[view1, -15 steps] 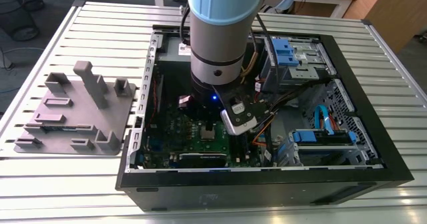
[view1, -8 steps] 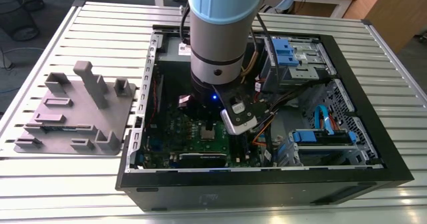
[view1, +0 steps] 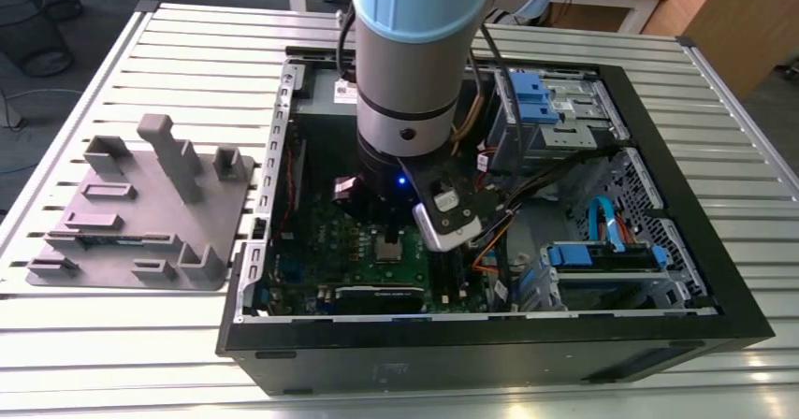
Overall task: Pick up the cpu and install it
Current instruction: 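Close the cpu cover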
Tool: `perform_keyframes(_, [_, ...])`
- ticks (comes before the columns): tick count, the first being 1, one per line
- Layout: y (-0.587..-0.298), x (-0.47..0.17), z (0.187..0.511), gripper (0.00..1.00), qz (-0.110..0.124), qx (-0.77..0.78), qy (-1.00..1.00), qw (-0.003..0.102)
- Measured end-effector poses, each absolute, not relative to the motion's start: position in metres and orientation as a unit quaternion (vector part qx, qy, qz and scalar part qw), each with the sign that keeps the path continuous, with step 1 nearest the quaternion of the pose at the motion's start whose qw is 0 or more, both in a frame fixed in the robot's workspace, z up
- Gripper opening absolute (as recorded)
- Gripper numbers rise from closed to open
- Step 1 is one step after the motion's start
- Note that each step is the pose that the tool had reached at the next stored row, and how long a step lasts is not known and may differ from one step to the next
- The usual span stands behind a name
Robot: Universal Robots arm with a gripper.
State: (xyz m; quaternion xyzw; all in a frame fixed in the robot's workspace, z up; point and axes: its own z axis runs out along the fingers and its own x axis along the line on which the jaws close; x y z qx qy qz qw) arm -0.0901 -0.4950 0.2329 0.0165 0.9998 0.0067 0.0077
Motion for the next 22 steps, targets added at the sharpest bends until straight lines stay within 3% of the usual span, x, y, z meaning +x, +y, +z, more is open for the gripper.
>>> perform_keyframes(22, [-0.495,-0.075,0.236,0.11,0.007,0.017,1.0,0.008])
